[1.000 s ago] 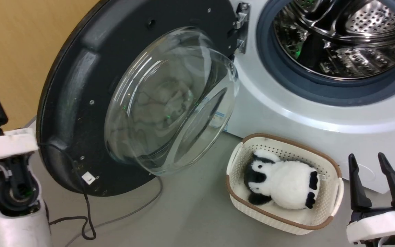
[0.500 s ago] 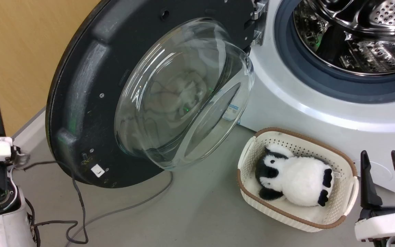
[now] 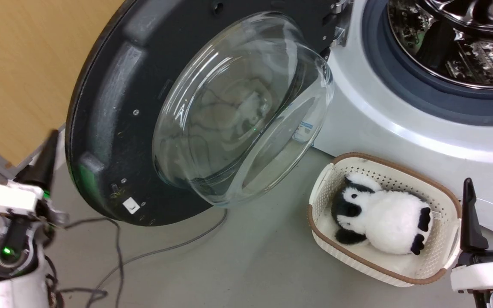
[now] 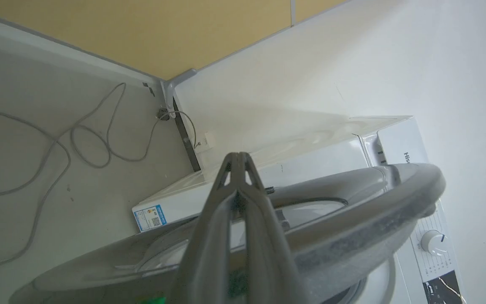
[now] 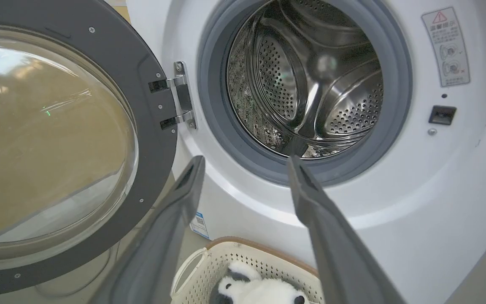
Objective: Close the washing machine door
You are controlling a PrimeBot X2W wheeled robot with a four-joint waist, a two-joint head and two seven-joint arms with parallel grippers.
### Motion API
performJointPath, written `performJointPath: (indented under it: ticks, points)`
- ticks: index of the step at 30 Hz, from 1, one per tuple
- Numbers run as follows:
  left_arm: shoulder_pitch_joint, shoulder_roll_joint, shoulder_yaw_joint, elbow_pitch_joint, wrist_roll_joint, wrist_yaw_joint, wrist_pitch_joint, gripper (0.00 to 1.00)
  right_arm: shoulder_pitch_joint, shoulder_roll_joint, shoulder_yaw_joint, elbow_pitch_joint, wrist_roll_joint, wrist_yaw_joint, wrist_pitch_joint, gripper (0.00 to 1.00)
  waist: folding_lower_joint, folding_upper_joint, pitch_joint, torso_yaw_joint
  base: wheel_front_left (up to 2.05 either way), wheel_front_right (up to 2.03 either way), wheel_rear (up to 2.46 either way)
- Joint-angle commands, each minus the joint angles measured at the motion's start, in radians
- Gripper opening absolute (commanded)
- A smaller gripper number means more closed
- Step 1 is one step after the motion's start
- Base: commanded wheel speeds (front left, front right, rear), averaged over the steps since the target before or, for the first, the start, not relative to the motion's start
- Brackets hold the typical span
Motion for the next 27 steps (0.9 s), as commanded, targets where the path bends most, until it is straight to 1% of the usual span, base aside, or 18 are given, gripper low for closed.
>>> performJointPath:
  ticks: [1, 4, 13, 21, 27]
  points:
    - [0.017, -0.008, -0.001, -0.002, -0.029, -0.008, 0.014, 0.0, -0.017, 0.003, -0.007, -0.005, 0.005, 0.001, -0.012, 1.0, -0.0001, 0.0, 0.0, 0.006, 0.0, 0.0, 0.0]
    - [0.041, -0.027, -0.023, -0.02, -0.068, -0.012, 0.059, 0.0, -0.016, 0.004, -0.013, -0.004, 0.011, 0.001, -0.018, 1.0, -0.0001, 0.0, -0.001, 0.019, 0.0, 0.0, 0.0]
    - [0.115, -0.051, -0.111, -0.131, -0.19, -0.022, 0.233, 0.0, -0.012, 0.004, -0.038, -0.001, 0.025, 0.001, -0.037, 1.0, -0.0001, 0.0, -0.005, 0.071, 0.0, 0.0, 0.0]
    - [0.212, -0.064, -0.234, -0.314, -0.261, -0.03, 0.368, 0.0, -0.008, 0.004, -0.06, 0.005, 0.047, 0.001, -0.054, 1.0, -0.0001, 0.0, -0.015, 0.109, 0.0, 0.0, 0.0]
    - [0.269, -0.07, -0.366, -0.426, -0.242, -0.03, 0.42, 0.0, -0.01, 0.004, -0.06, 0.008, 0.05, 0.001, -0.054, 1.0, -0.0001, 0.0, -0.019, 0.093, 0.0, 0.0, 0.0]
